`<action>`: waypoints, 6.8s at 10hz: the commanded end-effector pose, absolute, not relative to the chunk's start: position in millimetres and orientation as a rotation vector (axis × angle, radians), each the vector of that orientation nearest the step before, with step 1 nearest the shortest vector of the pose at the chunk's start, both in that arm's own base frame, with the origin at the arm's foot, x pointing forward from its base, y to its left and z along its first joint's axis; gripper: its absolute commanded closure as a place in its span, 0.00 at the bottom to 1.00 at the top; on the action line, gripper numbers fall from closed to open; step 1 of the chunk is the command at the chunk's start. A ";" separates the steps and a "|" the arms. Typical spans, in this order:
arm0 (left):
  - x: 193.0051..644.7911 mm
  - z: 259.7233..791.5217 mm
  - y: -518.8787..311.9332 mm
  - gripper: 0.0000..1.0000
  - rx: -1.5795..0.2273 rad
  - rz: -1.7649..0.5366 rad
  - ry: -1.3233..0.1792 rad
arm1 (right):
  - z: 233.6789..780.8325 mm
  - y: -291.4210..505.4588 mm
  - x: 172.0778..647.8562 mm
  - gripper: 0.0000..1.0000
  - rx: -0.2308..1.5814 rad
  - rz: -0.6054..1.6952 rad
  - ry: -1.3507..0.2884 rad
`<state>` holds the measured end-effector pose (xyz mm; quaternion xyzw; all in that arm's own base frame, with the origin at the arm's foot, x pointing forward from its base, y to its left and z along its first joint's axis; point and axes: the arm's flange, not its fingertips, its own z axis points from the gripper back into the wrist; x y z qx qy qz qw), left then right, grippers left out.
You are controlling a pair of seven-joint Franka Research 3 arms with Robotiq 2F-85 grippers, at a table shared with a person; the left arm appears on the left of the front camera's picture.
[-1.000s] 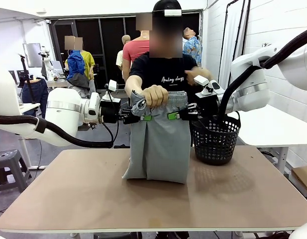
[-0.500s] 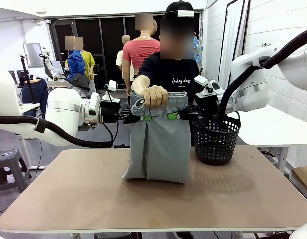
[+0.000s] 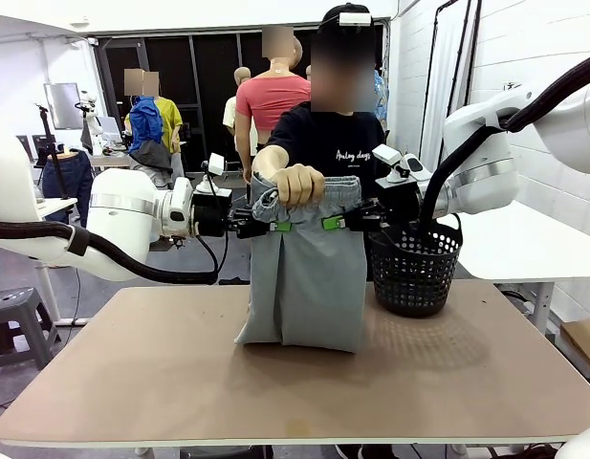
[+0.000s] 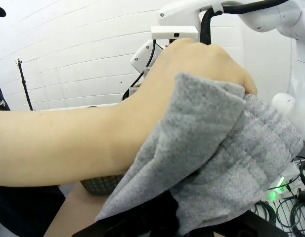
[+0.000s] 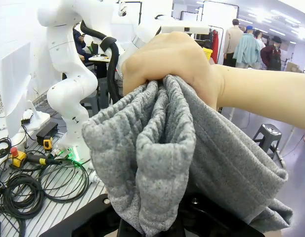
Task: Fold the training pants.
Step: Release the ends of the Training pants and then grab the overlapped ends.
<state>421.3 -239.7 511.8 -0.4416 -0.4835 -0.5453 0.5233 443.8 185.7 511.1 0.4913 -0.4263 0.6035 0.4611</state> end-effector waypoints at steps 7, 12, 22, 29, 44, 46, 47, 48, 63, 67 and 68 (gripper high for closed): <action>421.5 507.4 -242.5 0.58 -1.076 -1.306 -1.178 | 511.6 180.6 446.7 0.48 1.214 1.484 -1.021; 420.9 508.1 -238.3 0.00 -1.066 -1.307 -1.179 | 510.9 178.7 448.4 0.00 1.211 1.468 -1.031; 402.1 490.0 -202.9 0.00 -0.962 -1.227 -1.228 | 497.6 153.0 445.5 0.00 1.145 1.388 -1.090; 395.3 486.7 -206.8 0.00 -0.848 -1.170 -1.373 | 475.8 138.3 442.1 0.00 1.069 1.219 -1.258; 394.3 484.7 -211.1 0.00 -0.930 -1.249 -1.299 | 476.4 138.9 424.5 0.00 1.248 1.272 -1.042; 394.9 483.8 -214.2 0.00 -0.939 -1.253 -1.294 | 472.6 144.6 418.8 0.00 1.261 1.282 -1.061; 393.0 483.6 -217.7 0.00 -0.948 -1.258 -1.288 | 470.0 149.2 413.9 0.00 1.273 1.293 -1.054; 392.0 484.5 -220.6 0.00 -0.962 -1.256 -1.282 | 468.2 154.9 411.1 0.00 1.271 1.302 -1.062; 414.5 479.9 -252.4 0.63 -1.071 -1.289 -1.283 | 491.8 195.9 437.3 0.80 1.354 1.199 -1.075; 415.1 487.9 -253.3 1.00 -1.070 -1.217 -1.280 | 486.9 199.3 439.1 1.00 1.357 1.199 -0.967; 414.6 490.2 -254.1 1.00 -1.076 -1.215 -1.279 | 486.2 198.9 440.0 1.00 1.360 1.196 -0.946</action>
